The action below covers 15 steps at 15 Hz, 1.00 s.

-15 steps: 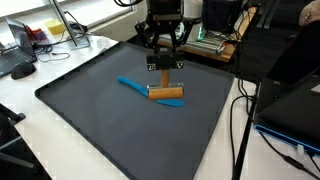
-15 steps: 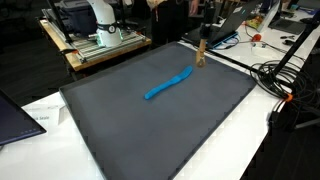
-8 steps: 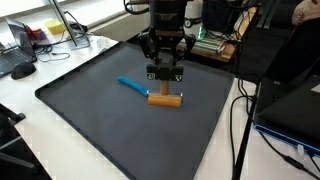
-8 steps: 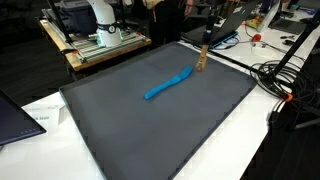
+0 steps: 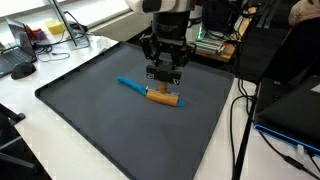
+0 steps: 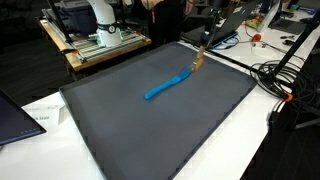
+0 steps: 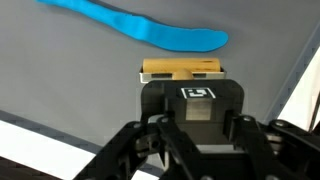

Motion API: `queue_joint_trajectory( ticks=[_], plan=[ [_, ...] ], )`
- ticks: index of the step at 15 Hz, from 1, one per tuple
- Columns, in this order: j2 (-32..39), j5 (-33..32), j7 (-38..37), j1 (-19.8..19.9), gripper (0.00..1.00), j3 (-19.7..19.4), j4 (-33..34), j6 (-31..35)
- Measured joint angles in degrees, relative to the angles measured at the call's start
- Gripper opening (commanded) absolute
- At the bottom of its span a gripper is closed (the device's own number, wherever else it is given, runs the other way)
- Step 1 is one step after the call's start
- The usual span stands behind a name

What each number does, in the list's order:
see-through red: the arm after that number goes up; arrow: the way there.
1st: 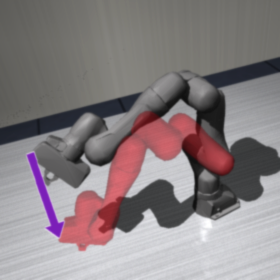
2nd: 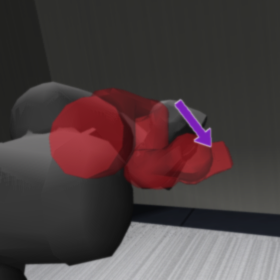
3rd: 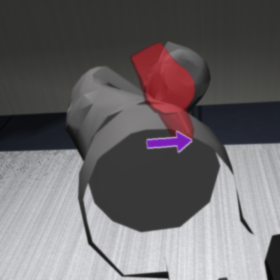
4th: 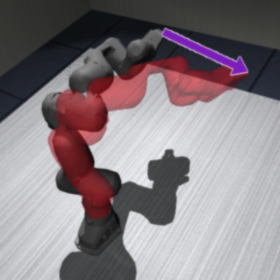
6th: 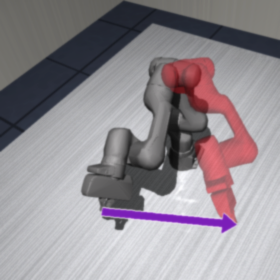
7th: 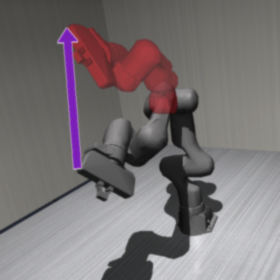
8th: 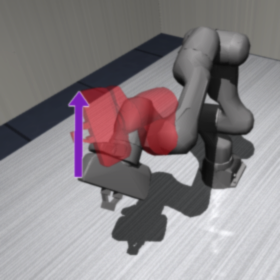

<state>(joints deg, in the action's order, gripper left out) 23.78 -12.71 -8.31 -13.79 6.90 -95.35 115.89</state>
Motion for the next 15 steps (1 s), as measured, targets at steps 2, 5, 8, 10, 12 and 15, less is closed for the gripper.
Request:
queue_joint_trajectory(
  ticks=[2,5,8,10,12,15],
  plan=[
    [1.0,0.02,-1.25,0.0,0.22,-0.15,1.96,-1.68],
    [2.83,0.1,-2.98,0.0,0.22,-0.55,4.93,-3.82],
    [4.72,0.19,-4.77,-0.01,0.22,-0.79,7.32,-4.5],
    [6.05,0.19,-5.65,-0.14,0.22,-0.82,8.81,-5.11],
    [7.43,0.19,-6.16,-0.53,0.22,-0.88,10.43,-6.12],
    [9.15,0.19,-6.36,-1.15,0.22,-0.92,12.64,-7.54]
  ],
)
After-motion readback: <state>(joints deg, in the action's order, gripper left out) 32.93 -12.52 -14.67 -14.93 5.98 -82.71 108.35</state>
